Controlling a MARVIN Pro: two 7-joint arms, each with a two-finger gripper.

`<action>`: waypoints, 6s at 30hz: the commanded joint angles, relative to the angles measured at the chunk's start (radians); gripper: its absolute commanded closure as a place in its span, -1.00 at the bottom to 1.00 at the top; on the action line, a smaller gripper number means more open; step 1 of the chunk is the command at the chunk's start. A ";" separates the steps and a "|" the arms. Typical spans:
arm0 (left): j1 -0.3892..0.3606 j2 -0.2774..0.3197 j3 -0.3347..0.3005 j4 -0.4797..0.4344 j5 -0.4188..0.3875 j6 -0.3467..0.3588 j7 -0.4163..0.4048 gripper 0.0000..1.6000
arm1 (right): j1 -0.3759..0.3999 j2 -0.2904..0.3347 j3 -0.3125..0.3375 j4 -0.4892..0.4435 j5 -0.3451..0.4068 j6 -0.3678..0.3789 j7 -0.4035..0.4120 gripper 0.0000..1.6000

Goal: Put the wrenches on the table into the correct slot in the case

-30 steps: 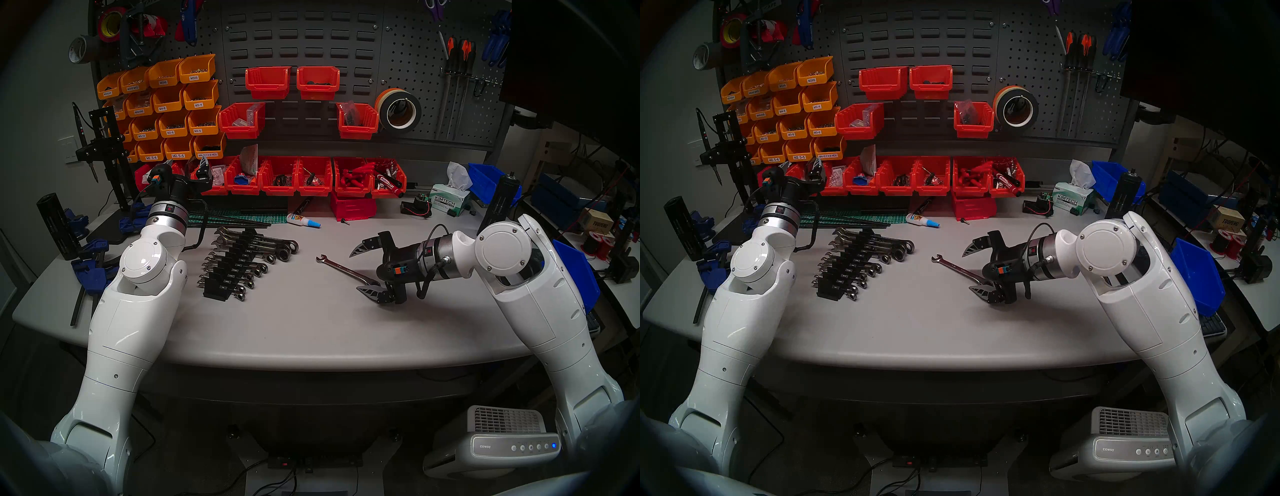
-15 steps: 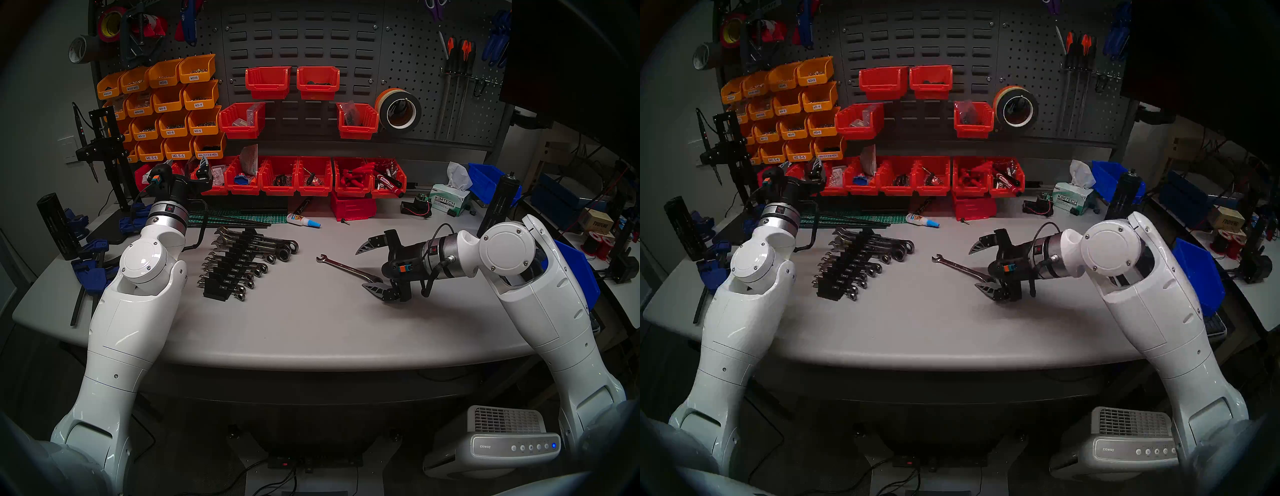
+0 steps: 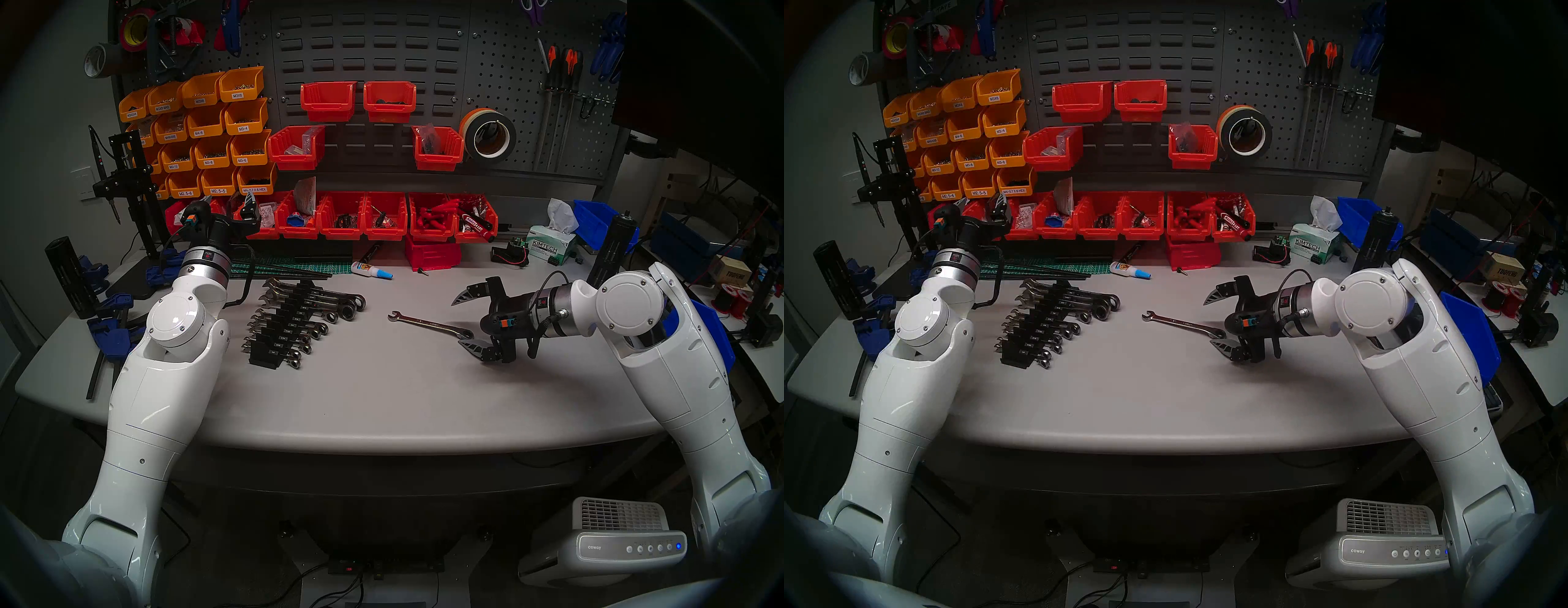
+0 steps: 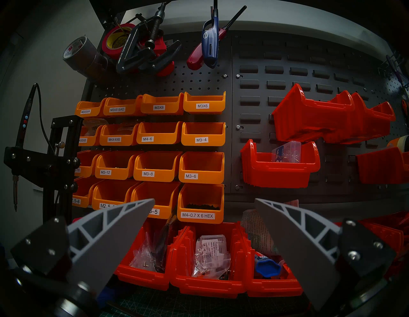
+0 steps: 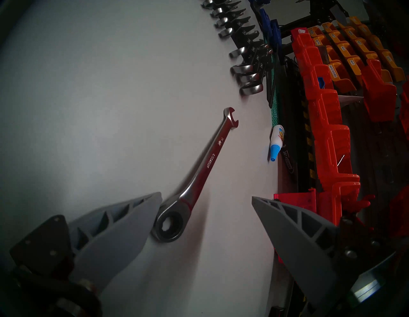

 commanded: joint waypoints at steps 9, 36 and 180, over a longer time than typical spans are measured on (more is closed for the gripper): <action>-0.031 0.001 -0.008 -0.028 0.000 -0.011 0.000 -1.00 | -0.029 0.024 -0.011 0.044 -0.068 0.013 -0.024 -1.00; -0.031 0.001 -0.008 -0.028 0.000 -0.011 0.000 -1.00 | -0.012 0.034 -0.019 0.093 -0.109 0.009 -0.112 -1.00; -0.032 0.001 -0.008 -0.028 0.000 -0.011 0.000 -1.00 | 0.113 -0.084 -0.198 0.043 -0.157 0.126 -0.177 -1.00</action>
